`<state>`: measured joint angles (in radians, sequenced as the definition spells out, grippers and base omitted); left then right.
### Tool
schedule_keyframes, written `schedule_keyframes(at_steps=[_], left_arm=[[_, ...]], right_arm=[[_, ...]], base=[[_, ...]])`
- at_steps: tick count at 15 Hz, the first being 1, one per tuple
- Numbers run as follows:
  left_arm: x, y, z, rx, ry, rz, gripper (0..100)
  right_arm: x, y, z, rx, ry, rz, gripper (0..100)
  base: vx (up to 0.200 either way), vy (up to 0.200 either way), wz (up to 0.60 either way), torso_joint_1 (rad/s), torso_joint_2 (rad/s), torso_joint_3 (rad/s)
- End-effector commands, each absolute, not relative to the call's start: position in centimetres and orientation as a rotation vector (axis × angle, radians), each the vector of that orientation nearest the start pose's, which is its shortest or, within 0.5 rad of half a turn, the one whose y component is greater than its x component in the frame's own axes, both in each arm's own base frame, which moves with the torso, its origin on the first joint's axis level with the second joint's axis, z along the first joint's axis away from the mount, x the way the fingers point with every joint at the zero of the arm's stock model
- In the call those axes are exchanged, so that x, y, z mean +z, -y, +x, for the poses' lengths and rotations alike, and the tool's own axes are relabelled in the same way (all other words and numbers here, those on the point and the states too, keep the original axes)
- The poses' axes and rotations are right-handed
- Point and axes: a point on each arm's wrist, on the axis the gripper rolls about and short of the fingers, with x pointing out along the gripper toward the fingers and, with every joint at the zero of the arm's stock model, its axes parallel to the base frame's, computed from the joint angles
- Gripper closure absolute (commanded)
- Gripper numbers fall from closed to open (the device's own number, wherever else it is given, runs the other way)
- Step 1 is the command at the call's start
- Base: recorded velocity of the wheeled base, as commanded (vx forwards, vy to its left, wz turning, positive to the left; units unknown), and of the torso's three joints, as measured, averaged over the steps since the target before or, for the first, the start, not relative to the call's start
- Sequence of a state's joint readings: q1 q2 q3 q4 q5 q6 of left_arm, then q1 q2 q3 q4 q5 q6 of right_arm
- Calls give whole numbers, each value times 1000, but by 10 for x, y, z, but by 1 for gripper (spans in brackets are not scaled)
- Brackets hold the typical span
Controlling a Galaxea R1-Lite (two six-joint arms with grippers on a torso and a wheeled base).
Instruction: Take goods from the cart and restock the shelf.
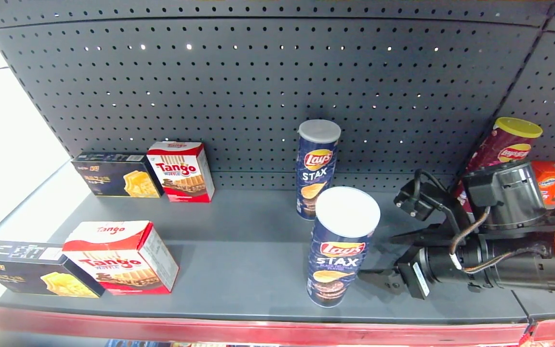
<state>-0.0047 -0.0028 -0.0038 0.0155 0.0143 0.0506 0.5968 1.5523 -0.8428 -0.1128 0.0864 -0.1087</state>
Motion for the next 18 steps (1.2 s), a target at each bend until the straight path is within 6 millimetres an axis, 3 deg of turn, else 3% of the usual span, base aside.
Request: schedule_keyframes(at_steps=[1, 13, 18], left_arm=[[75, 0, -23, 10, -11, 51, 0], [75, 0, -23, 12, -11, 49, 0], [75, 0, -23, 12, -11, 48, 0]], right_arm=[[185, -153, 221, 697, -556, -256, 0], [185, -156, 226, 697, -548, -254, 0], [196, -145, 209, 696, -507, -243, 0]], base=[[0, 0, 0, 0, 0, 0], [0, 0, 0, 0, 0, 0], [0, 0, 0, 0, 0, 0]])
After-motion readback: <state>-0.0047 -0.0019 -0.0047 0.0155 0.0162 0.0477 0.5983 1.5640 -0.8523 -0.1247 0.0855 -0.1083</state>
